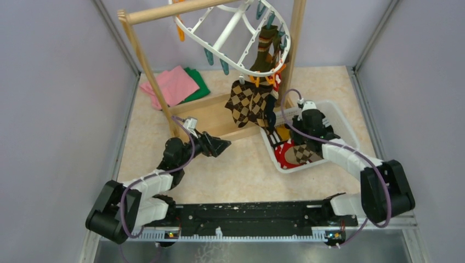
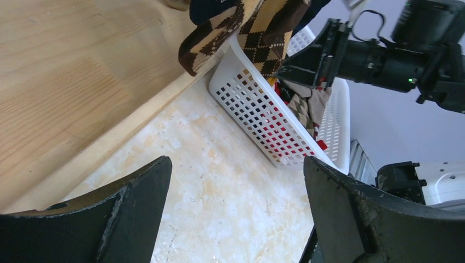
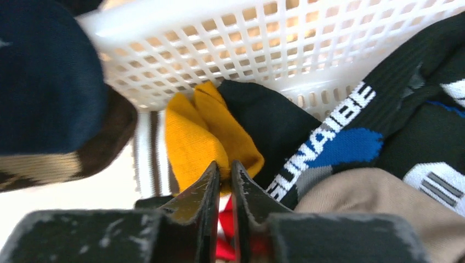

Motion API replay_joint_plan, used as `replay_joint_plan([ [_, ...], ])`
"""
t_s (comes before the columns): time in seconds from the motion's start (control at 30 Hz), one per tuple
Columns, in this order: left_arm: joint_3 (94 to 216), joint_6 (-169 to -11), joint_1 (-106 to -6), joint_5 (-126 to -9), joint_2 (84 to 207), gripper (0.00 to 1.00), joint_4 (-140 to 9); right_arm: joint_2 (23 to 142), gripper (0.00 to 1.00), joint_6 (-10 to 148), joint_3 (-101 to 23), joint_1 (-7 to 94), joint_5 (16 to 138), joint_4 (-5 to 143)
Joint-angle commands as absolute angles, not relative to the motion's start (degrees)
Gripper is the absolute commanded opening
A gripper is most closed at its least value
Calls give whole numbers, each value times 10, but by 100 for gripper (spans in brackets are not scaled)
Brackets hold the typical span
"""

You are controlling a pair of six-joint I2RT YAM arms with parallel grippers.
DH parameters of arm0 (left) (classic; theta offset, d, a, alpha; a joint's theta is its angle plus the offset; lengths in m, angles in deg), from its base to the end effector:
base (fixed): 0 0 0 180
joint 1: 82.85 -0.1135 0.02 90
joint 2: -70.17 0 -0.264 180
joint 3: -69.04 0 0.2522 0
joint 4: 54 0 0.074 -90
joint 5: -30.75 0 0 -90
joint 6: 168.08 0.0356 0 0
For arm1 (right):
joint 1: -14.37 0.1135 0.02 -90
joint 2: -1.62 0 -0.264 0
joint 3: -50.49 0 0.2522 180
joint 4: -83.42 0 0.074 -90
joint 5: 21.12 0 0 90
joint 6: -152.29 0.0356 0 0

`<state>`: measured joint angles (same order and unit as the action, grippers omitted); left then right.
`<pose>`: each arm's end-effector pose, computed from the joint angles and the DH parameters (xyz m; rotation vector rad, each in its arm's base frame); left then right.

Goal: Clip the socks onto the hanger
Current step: Pick up the sock from the bin.

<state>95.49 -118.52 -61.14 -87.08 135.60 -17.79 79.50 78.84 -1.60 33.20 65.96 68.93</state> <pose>0.1905 -0.0937 0.1899 0.1201 1.7547 -1.2051 0.2611 0.0871 0.1911 -0.0185 2.2868 0.2664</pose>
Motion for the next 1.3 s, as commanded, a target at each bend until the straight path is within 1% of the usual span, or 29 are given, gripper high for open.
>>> replay_joint_plan([
  [0.0, 980, -1208, -615, -895, 1371, 95, -131, 691, 4, 758, -1, 328, 647, 727],
  [0.03, 980, -1215, -616, -900, 1376, 95, -120, 672, 0, 755, 4, 328, 650, 728],
  [0.4, 976, -1305, -615, -961, 1427, 90, 13, 465, 0, 741, 31, 328, 705, 737],
  [0.57, 980, -1312, -615, -1040, 1457, 87, 130, 402, 0, 726, 4, 328, 724, 701],
  [0.67, 967, -1312, -609, -1053, 1471, 87, 218, 388, 0, 722, -12, 328, 742, 681],
  [0.8, 949, -1294, -596, -1046, 1486, 87, 295, 396, 0, 713, -22, 328, 756, 661],
  [0.93, 949, -1282, -588, -1040, 1501, 87, 303, 447, 0, 709, -43, 329, 713, 607],
  [1.07, 950, -1260, -589, -1027, 1513, 87, 311, 490, 0, 718, -41, 328, 667, 593],
  [1.2, 948, -1241, -589, -1002, 1506, 87, 293, 573, 0, 729, -60, 328, 617, 558],
  [1.27, 951, -1233, -589, -985, 1496, 87, 268, 628, 3, 734, -71, 328, 598, 544],
])
